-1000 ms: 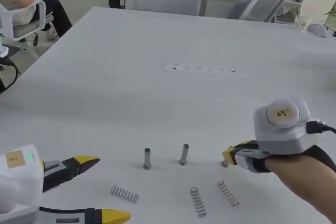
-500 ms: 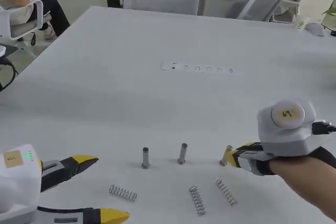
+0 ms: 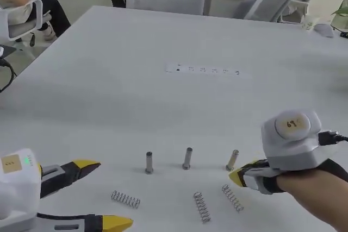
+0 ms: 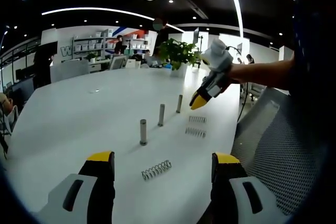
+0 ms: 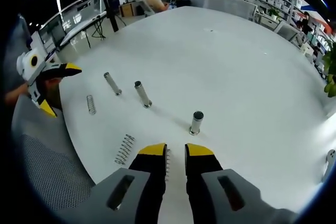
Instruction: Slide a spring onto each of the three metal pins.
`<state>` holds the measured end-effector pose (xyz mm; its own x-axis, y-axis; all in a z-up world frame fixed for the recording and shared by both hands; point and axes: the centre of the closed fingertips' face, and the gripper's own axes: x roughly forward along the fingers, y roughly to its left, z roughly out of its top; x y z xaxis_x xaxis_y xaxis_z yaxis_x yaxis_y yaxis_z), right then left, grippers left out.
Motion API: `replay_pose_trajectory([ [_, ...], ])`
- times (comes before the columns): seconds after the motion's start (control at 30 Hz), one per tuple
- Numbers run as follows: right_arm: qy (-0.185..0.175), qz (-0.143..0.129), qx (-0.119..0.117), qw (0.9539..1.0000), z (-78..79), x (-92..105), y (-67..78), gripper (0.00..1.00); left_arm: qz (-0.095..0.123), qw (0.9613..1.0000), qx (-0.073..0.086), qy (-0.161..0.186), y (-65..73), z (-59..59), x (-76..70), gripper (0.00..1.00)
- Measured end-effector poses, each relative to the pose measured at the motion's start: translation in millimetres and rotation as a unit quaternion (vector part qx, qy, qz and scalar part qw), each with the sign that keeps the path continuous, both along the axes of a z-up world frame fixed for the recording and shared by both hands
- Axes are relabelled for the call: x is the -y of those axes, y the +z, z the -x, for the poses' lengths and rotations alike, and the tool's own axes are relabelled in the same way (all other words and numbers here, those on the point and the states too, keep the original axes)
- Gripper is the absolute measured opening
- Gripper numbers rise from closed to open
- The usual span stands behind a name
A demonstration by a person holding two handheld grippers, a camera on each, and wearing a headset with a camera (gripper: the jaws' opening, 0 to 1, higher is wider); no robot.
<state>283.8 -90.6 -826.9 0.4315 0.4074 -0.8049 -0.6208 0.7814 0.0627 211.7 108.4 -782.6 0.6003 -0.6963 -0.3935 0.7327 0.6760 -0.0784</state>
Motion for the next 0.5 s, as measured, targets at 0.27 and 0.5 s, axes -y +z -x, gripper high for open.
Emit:
replay_pose_trajectory([
  [0.27, 0.022, 0.013, -0.025, 0.9994, 8.5, -9.3, -8.5, 0.13, 0.003, 1.0, 0.002, 0.002, 1.2, -0.8, -0.8, 0.72],
  [0.5, 0.032, 0.034, -0.04, 0.9981, 9.8, -9.3, -17.1, 0.13, 0.005, 1.0, 0.003, 0.002, 1.9, -1.4, -0.6, 0.72],
])
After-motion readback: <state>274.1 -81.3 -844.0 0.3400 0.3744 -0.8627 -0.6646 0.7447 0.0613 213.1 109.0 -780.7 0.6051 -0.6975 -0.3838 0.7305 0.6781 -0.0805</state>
